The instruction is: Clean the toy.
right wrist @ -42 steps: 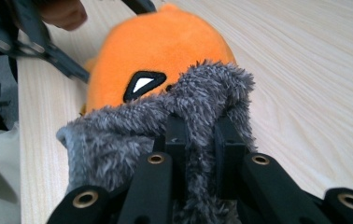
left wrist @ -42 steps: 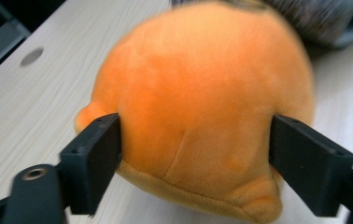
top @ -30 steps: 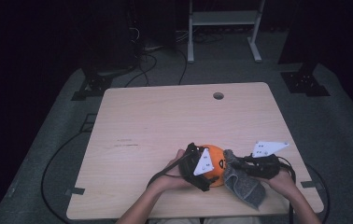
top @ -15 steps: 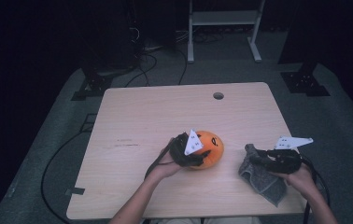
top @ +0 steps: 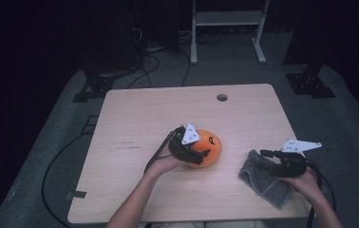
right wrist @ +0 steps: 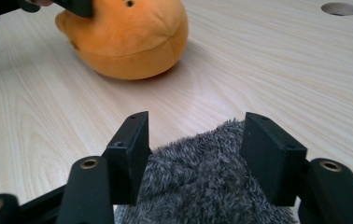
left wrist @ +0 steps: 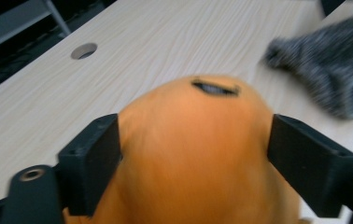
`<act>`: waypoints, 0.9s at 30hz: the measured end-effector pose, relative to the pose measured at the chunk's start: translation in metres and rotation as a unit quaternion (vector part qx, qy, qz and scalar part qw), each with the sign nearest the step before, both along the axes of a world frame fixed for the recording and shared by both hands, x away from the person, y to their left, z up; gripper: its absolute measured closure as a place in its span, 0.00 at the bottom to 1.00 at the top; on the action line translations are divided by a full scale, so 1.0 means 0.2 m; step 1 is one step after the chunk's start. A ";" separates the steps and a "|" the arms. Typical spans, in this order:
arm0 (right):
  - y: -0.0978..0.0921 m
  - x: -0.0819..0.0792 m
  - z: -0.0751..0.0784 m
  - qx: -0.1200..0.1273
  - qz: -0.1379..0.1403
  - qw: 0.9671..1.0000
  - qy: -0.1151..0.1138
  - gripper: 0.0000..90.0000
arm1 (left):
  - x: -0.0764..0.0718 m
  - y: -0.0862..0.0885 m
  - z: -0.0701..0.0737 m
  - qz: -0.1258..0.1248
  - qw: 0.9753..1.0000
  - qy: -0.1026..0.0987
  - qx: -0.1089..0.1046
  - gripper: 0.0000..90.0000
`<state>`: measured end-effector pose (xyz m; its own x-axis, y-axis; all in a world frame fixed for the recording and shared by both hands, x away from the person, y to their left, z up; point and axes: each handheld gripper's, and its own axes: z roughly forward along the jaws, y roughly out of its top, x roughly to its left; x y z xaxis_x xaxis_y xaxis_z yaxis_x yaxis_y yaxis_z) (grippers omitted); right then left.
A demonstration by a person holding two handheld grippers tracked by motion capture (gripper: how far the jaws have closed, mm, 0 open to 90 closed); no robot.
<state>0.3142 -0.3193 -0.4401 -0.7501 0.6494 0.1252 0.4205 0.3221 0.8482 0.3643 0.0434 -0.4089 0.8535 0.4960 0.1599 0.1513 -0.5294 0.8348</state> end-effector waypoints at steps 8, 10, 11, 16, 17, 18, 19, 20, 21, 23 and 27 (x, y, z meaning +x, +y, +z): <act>0.01 -0.04 0.02 0.011 -0.003 1.000 -0.008 0.42 | -0.09 0.16 0.02 0.027 0.999 0.007 -0.016 0.09; 0.01 -0.05 0.02 0.011 -0.003 1.000 -0.010 0.42 | -0.11 0.20 0.01 0.034 0.999 0.006 -0.026 0.09; 0.01 -0.05 0.02 0.009 -0.003 1.000 -0.010 0.42 | -0.12 0.22 0.01 0.035 0.999 0.003 -0.027 0.09; 0.00 -0.06 0.01 0.007 -0.007 1.000 -0.011 0.42 | -0.15 0.28 0.01 0.039 0.999 -0.001 -0.023 0.09; 0.00 -0.07 0.02 0.008 -0.009 1.000 -0.012 0.41 | -0.16 0.29 0.01 0.043 0.999 0.000 -0.025 0.09; 0.00 -0.07 0.02 0.008 -0.009 1.000 -0.012 0.41 | -0.16 0.29 0.01 0.043 0.999 0.000 -0.025 0.09; 0.00 -0.07 0.02 0.008 -0.010 1.000 -0.013 0.41 | -0.16 0.30 0.00 0.045 0.999 -0.001 -0.024 0.09; -0.01 -0.08 0.02 0.009 -0.013 1.000 -0.015 0.41 | -0.17 0.32 0.00 0.049 0.998 -0.004 -0.028 0.09; -0.01 -0.08 0.02 0.009 -0.013 1.000 -0.015 0.41 | -0.18 0.33 0.00 0.049 0.998 -0.001 -0.032 0.09; -0.01 -0.08 0.02 0.009 -0.015 1.000 -0.016 0.41 | -0.18 0.35 0.00 0.051 0.998 -0.001 -0.032 0.09; -0.02 -0.08 0.02 0.009 -0.017 1.000 -0.013 0.41 | -0.20 0.37 -0.02 0.054 0.998 0.000 -0.027 0.09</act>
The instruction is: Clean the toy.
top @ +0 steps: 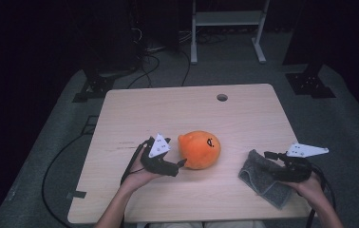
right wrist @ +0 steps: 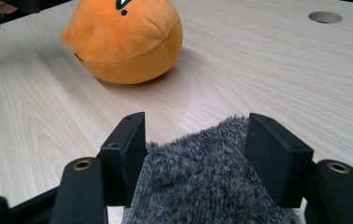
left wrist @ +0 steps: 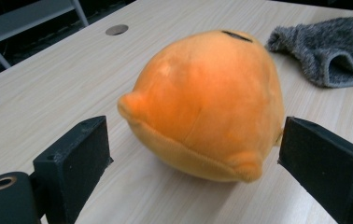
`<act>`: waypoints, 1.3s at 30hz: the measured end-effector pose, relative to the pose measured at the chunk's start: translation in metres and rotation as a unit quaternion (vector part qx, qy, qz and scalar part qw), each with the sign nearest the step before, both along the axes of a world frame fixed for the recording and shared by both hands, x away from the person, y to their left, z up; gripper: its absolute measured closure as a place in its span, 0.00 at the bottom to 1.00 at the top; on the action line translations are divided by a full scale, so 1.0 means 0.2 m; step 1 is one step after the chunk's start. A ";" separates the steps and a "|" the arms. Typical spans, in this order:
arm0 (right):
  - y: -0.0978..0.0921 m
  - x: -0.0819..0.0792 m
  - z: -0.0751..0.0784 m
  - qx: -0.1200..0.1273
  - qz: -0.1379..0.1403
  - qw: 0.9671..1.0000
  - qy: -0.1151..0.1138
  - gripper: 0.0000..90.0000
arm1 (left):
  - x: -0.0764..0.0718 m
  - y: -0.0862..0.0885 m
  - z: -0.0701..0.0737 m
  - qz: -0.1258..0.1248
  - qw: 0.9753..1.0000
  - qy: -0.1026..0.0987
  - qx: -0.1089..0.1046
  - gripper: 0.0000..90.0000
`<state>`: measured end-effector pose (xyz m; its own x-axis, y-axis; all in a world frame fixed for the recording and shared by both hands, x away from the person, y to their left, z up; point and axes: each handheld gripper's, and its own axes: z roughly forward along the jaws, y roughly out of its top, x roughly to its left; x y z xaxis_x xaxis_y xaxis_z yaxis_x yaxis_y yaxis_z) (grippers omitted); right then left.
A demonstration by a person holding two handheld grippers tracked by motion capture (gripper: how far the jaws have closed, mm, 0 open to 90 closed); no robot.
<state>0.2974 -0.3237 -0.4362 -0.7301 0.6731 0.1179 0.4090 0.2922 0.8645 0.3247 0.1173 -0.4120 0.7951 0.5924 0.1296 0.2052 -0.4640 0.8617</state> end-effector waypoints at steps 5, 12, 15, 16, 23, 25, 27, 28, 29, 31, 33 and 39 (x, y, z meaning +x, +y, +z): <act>-0.01 -0.01 -0.01 -0.001 -0.003 1.000 0.005 0.41 | -0.01 0.03 -0.01 0.002 1.000 0.000 -0.003 0.09; -0.04 -0.02 -0.02 -0.002 -0.008 1.000 0.007 0.41 | -0.03 0.07 -0.06 0.012 1.000 0.008 0.002 0.08; -0.04 -0.03 -0.02 -0.004 -0.008 1.000 0.007 0.41 | -0.03 0.09 -0.07 0.015 1.000 0.011 0.004 0.08; -0.04 -0.03 -0.02 -0.004 -0.009 1.000 0.007 0.41 | -0.04 0.09 -0.08 0.016 1.000 0.012 0.003 0.08; -0.04 -0.04 -0.03 -0.006 -0.008 1.000 0.007 0.41 | -0.06 0.14 -0.11 0.027 0.999 0.018 0.002 0.08; -0.04 -0.04 -0.03 -0.005 -0.007 1.000 0.006 0.41 | -0.06 0.16 -0.12 0.029 0.999 0.022 0.003 0.08; -0.04 -0.04 -0.03 -0.006 -0.006 1.000 0.007 0.41 | -0.07 0.18 -0.14 0.034 0.999 0.025 0.003 0.08; -0.04 -0.04 -0.03 -0.006 -0.006 1.000 0.007 0.41 | -0.07 0.19 -0.15 0.033 0.999 0.028 0.003 0.08; -0.04 -0.04 -0.04 -0.007 -0.005 1.000 0.007 0.41 | -0.08 0.19 -0.16 0.032 0.999 0.033 0.004 0.08; -0.04 -0.04 -0.04 -0.007 -0.004 1.000 0.009 0.41 | -0.09 0.20 -0.19 0.033 0.999 0.039 0.004 0.08; -0.03 -0.04 -0.05 -0.009 -0.001 1.000 0.011 0.41 | -0.09 0.20 -0.21 0.035 0.998 0.044 0.004 0.08; -0.02 -0.07 -0.08 -0.011 -0.001 1.000 0.012 0.40 | -0.12 0.23 -0.24 0.040 0.998 0.054 -0.001 0.08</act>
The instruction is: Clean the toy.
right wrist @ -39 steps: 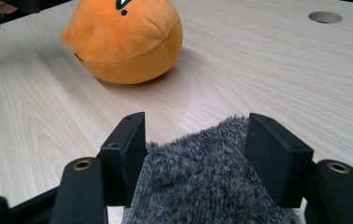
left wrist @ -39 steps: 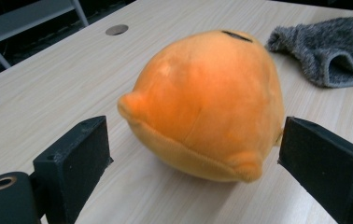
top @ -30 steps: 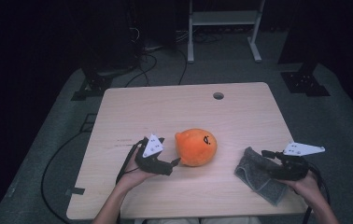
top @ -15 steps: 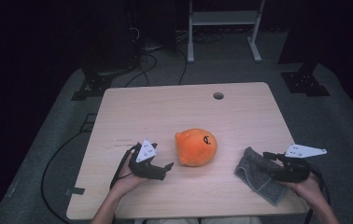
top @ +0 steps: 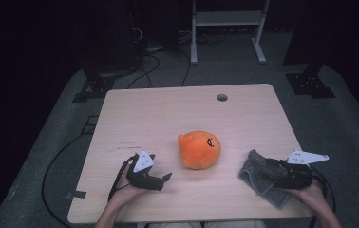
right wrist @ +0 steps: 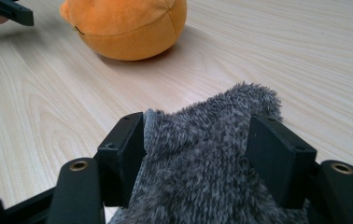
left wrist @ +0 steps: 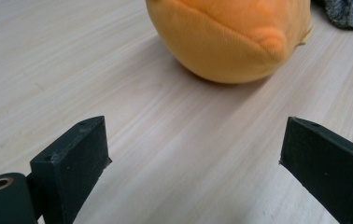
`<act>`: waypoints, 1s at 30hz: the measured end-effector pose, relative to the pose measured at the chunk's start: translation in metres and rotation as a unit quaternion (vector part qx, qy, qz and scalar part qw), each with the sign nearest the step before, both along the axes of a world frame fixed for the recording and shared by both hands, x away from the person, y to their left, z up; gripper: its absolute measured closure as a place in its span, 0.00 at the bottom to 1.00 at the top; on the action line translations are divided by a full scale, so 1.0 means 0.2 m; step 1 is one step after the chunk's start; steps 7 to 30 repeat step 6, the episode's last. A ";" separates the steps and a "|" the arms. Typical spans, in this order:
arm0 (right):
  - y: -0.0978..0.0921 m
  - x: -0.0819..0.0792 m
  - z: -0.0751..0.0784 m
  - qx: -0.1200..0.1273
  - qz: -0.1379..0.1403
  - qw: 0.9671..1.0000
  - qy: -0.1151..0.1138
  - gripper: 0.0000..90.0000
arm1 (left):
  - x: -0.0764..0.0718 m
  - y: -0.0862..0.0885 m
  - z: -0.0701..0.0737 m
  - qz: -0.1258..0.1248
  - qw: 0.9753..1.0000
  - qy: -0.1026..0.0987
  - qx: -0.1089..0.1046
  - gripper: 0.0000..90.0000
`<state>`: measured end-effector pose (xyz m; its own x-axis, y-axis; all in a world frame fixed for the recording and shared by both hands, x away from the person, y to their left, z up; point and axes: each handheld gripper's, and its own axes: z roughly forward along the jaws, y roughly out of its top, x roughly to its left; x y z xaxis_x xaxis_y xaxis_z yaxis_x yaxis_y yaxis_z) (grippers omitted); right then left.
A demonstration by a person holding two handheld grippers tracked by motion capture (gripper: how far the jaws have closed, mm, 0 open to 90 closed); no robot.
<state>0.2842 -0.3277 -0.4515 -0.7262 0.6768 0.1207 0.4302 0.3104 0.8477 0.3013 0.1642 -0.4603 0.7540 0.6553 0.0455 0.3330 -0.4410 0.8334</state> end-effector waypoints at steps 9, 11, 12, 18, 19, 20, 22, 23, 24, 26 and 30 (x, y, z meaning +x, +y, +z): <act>0.01 -0.02 -0.02 0.005 0.000 1.000 -0.002 0.39 | -0.01 0.00 -0.03 -0.004 1.000 0.009 0.015 0.08; 0.01 -0.02 -0.02 0.005 0.000 1.000 -0.002 0.39 | -0.01 0.00 -0.03 -0.004 1.000 0.009 0.015 0.08; 0.01 -0.02 -0.02 0.005 0.000 1.000 -0.002 0.39 | -0.01 0.00 -0.03 -0.004 1.000 0.009 0.015 0.08; 0.01 -0.02 -0.02 0.005 0.000 1.000 -0.002 0.39 | -0.01 0.00 -0.03 -0.004 1.000 0.009 0.015 0.08; 0.01 -0.02 -0.02 0.005 0.000 1.000 -0.002 0.39 | -0.01 0.00 -0.03 -0.004 1.000 0.009 0.015 0.08; 0.01 -0.02 -0.02 0.005 0.000 1.000 -0.002 0.39 | -0.01 0.00 -0.03 -0.004 1.000 0.009 0.015 0.08; 0.01 -0.02 -0.02 0.005 0.000 1.000 -0.002 0.39 | -0.01 0.00 -0.03 -0.004 1.000 0.009 0.015 0.08; 0.01 -0.02 -0.02 0.005 0.000 1.000 -0.002 0.39 | -0.01 0.00 -0.03 -0.004 1.000 0.009 0.015 0.08; 0.01 -0.02 -0.02 0.005 0.000 1.000 -0.002 0.39 | -0.01 0.00 -0.03 -0.004 1.000 0.009 0.015 0.08; 0.01 -0.02 -0.02 0.005 0.000 1.000 -0.002 0.39 | -0.01 0.00 -0.03 -0.004 1.000 0.009 0.015 0.08; 0.01 -0.02 -0.02 0.005 0.000 1.000 -0.002 0.39 | -0.01 0.00 -0.03 -0.004 1.000 0.009 0.015 0.08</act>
